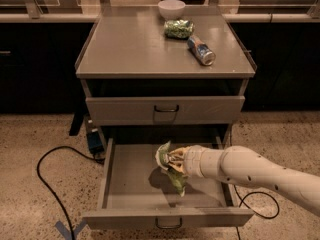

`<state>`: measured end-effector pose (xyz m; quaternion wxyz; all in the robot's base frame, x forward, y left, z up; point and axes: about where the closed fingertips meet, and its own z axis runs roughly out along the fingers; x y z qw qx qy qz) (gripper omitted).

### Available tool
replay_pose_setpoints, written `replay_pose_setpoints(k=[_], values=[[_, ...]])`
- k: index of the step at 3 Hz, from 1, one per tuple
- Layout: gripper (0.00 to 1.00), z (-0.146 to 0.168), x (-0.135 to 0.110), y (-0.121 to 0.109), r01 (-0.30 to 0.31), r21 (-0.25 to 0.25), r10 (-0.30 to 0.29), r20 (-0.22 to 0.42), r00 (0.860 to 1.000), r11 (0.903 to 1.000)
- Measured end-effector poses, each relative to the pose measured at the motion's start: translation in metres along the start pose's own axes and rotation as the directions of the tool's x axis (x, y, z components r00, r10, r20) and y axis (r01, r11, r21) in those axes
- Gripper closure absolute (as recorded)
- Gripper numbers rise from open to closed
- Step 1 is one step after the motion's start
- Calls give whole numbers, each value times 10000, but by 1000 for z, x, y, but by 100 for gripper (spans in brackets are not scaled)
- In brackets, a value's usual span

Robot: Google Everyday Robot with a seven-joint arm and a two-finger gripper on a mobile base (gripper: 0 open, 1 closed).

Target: Place green jalapeno chip bag into middle drawer

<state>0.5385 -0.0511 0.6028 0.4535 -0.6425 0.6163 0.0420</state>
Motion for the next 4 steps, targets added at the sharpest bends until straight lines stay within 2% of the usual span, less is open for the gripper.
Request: replay_pose_setpoints(k=[1,2,3,4], values=[[100,0,0,0,-8,-3,8,-2,10000,10000],[100,24,26,21,-725,-247,719,-265,9971,9971],[100,59,71,53,-1444,-418,1402,-893,9861,9886],[100,85,109,73,-1365,-126,1329,-1559,9788,9906]])
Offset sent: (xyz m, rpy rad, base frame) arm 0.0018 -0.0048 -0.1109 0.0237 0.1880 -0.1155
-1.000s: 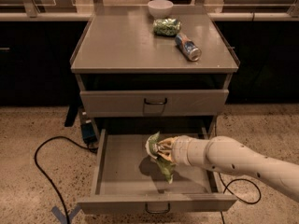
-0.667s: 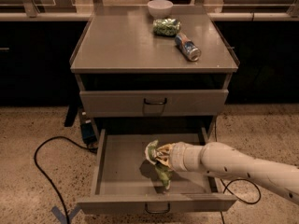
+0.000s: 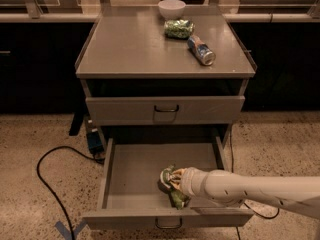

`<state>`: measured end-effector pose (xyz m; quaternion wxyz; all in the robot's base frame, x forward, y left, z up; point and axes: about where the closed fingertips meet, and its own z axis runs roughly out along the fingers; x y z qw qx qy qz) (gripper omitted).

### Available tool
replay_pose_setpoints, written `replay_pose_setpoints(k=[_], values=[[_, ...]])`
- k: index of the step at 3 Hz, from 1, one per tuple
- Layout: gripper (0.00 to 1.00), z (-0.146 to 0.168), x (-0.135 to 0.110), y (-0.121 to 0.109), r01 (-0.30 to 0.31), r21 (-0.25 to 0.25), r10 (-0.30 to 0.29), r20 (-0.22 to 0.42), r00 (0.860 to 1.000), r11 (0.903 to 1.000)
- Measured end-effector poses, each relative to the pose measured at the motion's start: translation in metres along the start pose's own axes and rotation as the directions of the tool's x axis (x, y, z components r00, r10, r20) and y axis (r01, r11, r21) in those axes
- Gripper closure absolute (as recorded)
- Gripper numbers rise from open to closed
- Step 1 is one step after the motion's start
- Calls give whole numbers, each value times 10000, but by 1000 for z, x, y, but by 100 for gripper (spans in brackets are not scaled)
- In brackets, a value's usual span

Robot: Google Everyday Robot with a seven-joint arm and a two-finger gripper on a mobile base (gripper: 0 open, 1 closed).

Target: Place green jalapeno chip bag into middle drawer

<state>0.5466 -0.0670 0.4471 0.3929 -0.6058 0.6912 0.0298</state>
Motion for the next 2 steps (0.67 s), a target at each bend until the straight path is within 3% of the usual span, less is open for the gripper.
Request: replay_pose_setpoints(k=[1,2], values=[[100,17,19,-13,283,697,-245,-543,9982,9972],[100,17,20,-19,323,914,-268,-604,9978,9953]])
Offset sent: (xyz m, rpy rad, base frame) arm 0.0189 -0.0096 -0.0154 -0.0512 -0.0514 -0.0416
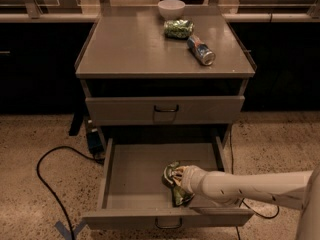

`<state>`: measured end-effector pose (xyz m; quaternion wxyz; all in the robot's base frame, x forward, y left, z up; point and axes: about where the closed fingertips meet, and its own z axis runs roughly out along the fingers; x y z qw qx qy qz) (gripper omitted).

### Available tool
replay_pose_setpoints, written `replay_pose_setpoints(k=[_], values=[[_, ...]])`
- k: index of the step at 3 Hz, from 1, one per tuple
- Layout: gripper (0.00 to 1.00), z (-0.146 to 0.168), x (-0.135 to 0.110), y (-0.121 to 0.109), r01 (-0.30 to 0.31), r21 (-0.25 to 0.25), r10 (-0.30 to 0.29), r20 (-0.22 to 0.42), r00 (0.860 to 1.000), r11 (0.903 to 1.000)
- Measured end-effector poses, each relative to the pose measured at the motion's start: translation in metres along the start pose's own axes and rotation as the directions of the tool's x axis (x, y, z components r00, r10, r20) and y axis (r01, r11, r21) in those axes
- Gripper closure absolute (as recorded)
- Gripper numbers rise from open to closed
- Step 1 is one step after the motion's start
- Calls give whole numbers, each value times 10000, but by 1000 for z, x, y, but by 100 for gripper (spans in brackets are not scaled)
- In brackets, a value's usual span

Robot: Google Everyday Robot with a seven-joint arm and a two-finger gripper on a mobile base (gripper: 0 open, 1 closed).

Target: Place green jalapeno chip bag into middle drawer

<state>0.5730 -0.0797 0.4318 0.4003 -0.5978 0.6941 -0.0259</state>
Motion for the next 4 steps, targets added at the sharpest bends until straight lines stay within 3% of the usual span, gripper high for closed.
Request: replay_pose_setpoints(k=[1,3,4], values=[[100,-2,-3,-7,87,205,-87,16,10000,9998],[100,15,-10,-52,474,1401,-482,24,9988,9890],[100,34,-2,-55,464,1473,-463,-39,9989,9880]])
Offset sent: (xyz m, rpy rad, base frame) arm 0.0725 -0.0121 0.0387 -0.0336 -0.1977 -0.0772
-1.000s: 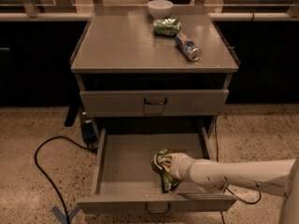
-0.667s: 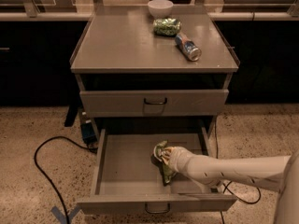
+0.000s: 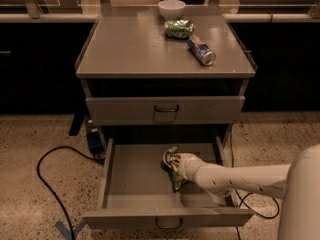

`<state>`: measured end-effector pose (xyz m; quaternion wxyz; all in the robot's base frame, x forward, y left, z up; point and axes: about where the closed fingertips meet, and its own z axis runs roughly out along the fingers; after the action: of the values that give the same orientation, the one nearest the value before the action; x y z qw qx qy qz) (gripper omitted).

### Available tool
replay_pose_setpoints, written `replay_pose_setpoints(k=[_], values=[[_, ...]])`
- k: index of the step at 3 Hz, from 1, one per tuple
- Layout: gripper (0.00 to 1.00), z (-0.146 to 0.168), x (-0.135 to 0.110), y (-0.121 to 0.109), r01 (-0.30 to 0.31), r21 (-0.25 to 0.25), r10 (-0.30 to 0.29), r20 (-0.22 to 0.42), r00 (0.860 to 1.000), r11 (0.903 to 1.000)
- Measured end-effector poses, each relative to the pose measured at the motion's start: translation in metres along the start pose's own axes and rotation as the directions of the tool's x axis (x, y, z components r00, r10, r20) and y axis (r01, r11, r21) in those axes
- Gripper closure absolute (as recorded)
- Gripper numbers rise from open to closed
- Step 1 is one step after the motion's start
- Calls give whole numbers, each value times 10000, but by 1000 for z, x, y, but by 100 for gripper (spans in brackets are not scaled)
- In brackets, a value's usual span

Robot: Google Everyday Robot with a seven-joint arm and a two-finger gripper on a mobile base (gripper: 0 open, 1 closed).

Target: Place green jalapeno chip bag into middle drawer

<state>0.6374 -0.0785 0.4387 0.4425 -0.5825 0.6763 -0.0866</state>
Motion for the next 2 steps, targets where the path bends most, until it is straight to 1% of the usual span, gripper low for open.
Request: replay_pose_setpoints(k=[1,2], values=[[100,16,15,14,-212,-262,207,-193,9996,9994],[81,17,16,15,-227,-279,221,-207,9995,9994]])
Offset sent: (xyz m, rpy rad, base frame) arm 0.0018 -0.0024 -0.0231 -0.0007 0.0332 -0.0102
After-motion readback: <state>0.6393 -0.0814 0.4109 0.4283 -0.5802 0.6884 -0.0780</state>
